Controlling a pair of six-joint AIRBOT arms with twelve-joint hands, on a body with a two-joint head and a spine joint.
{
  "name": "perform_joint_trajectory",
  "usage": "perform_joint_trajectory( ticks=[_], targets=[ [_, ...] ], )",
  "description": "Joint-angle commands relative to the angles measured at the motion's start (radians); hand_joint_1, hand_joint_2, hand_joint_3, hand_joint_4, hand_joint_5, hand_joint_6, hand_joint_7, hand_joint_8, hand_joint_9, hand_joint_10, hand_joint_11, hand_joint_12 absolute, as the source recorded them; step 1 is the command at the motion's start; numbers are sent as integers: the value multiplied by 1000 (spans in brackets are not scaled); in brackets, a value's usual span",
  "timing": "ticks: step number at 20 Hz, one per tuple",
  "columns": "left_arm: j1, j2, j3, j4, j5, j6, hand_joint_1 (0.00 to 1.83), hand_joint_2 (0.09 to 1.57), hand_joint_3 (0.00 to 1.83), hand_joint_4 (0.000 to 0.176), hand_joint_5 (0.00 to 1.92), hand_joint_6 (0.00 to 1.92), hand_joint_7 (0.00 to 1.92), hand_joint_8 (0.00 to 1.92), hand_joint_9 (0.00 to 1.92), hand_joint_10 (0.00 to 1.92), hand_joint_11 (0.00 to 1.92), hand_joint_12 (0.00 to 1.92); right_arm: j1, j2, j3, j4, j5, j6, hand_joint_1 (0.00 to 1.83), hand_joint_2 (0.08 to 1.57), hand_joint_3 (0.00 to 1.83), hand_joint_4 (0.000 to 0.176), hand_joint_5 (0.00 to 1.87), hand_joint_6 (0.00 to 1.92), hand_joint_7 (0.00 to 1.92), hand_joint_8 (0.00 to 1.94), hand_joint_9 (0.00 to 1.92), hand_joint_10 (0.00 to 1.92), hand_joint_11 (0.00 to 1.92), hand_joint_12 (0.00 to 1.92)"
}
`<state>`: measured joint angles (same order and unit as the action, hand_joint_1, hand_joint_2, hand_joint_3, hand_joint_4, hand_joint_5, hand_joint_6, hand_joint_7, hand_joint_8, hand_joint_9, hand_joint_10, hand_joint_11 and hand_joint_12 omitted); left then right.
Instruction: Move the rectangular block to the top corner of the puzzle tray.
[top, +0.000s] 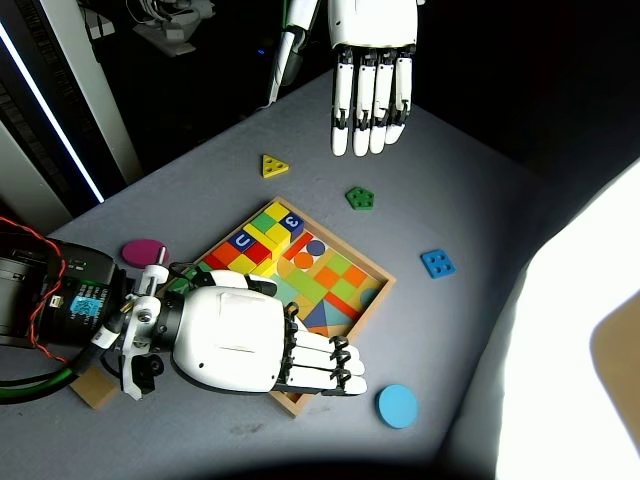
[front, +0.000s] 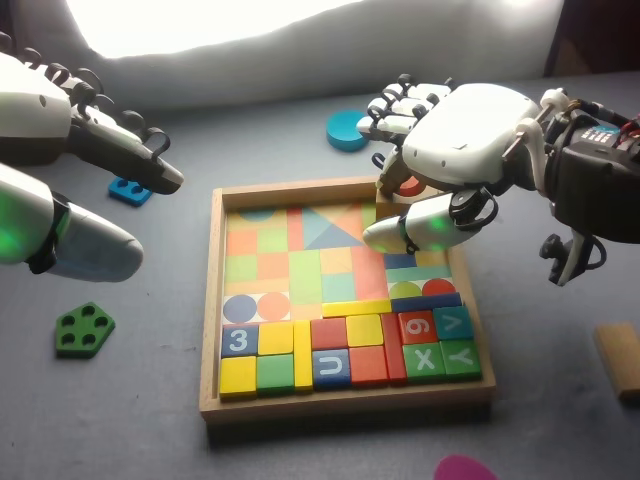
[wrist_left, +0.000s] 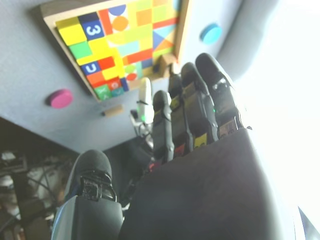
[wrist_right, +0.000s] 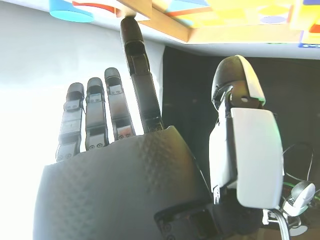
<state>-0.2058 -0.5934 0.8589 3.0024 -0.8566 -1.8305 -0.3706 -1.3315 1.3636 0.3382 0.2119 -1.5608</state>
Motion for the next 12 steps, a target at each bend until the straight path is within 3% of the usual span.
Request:
perform_joint_trajectory(
  ticks=[1, 5, 9, 12],
  targets=[
    [-13, 6, -1, 10, 85, 0, 50, 1237, 3, 36, 294, 6, 296, 3, 302, 1, 0, 891, 15, 2, 9, -13, 72, -3, 0, 1118, 0, 0, 767, 21, 97, 5, 0, 0, 0, 0],
    [-13, 6, -1, 10, 85, 0, 43, 1235, 1, 37, 283, 3, 289, 1, 298, 3, 0, 867, 31, -7, 32, -21, 53, 10, 0, 1117, 0, 0, 793, 32, 124, 13, 0, 0, 0, 0],
    [-13, 6, -1, 10, 85, 0, 32, 1231, 0, 50, 296, 3, 298, 2, 308, 4, 0, 905, 34, -9, 33, -24, 53, 10, 0, 1119, 0, 0, 808, 39, 103, 2, 0, 0, 0, 0],
    [-13, 6, -1, 10, 85, 0, 35, 1234, 0, 39, 310, 7, 299, 6, 305, 6, 0, 880, 39, -7, 33, -24, 53, 14, 0, 1122, 1, 0, 783, 29, 94, 2, 0, 0, 0, 0]
  ],
)
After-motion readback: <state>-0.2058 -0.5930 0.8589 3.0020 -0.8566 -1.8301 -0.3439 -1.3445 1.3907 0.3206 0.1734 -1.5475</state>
